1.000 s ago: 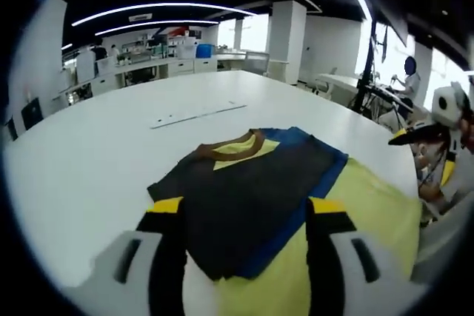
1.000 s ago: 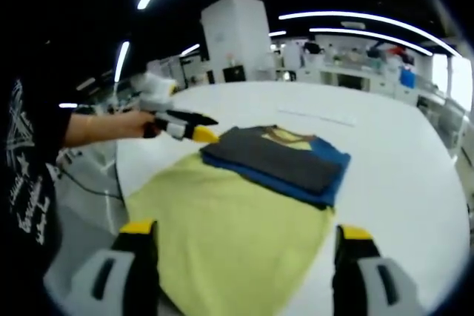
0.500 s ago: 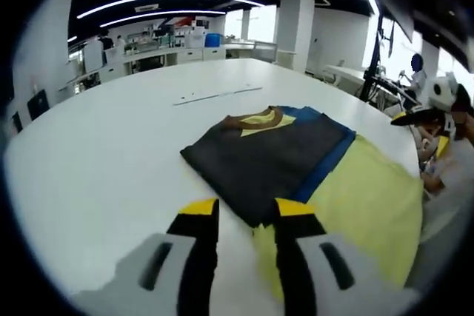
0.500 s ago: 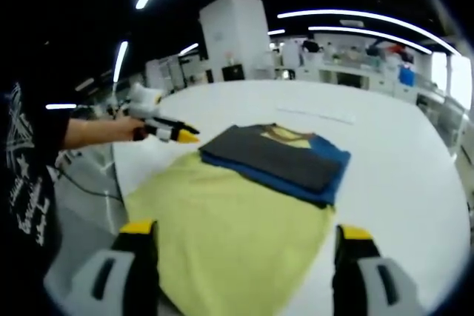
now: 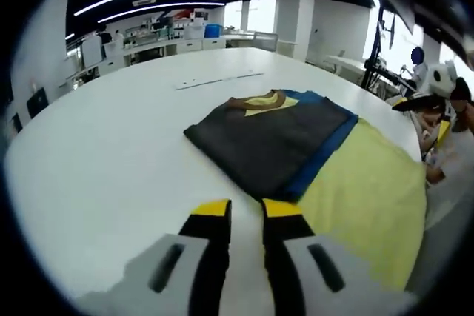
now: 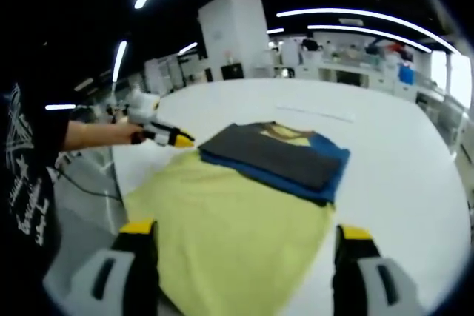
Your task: Fold the garment on the visible template until the final outline fits inside the template.
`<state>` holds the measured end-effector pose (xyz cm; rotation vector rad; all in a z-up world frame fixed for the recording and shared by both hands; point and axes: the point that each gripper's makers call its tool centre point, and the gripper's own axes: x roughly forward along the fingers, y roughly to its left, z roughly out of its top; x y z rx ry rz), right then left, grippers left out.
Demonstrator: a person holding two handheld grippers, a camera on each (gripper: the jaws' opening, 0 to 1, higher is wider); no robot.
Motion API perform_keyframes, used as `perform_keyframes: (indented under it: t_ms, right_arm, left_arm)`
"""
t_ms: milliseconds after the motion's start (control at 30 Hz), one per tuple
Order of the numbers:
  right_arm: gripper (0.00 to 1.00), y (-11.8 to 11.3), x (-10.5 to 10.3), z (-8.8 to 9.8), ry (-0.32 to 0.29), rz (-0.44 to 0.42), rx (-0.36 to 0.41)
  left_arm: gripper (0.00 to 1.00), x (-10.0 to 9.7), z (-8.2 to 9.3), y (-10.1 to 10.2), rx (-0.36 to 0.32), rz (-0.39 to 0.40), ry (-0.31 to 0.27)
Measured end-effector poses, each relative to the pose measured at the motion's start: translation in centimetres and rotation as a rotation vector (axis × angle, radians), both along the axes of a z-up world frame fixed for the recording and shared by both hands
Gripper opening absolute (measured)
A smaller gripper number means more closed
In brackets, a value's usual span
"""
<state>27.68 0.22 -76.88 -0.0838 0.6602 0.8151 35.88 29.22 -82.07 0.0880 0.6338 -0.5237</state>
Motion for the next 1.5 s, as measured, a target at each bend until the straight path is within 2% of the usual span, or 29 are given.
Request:
perform_keyframes:
  t_ms: [333, 500, 567, 667, 833, 1367, 1500]
  right_arm:
    - [0.99, -0.2, -0.1, -0.3, 0.007, -0.013, -0.001]
    - [0.99, -0.2, -0.1, -0.4, 0.011, -0.013, -0.005]
    - [0.99, -0.2, -0.1, -0.5, 0.013, -0.014, -0.003]
    - [0.99, -0.3, -0.1, -0.6, 0.016, -0.019, -0.001]
    - [0.99, -0.4, -0.1, -0.7, 0.019, -0.023, -0.006]
    - [0.99, -0.3, -0.4, -0.8, 0.027, -0.014, -0.009]
    - [0.99, -0.4, -0.5, -0.9, 0.029, -0.012, -0.012]
  left_arm:
    - [0.1, 0.0, -0.4, -1.0, -0.012, -0.012, 0.022]
    - [0.06, 0.3, -0.8, -1.3, 0.01, -0.014, 0.03]
    - [0.03, 0.2, -0.9, -1.0, 0.009, -0.014, 0.034]
    - [0.02, 0.0, -1.1, -0.8, 0.054, -0.03, 0.02]
    - [0.0, 0.1, -1.5, 0.4, 0.078, -0.021, 0.013]
    - [0.0, 0.9, -1.9, 1.3, 0.111, 0.011, -0.011]
    - [0.0, 1.1, -1.9, 1.6, 0.1, 0.034, -0.006]
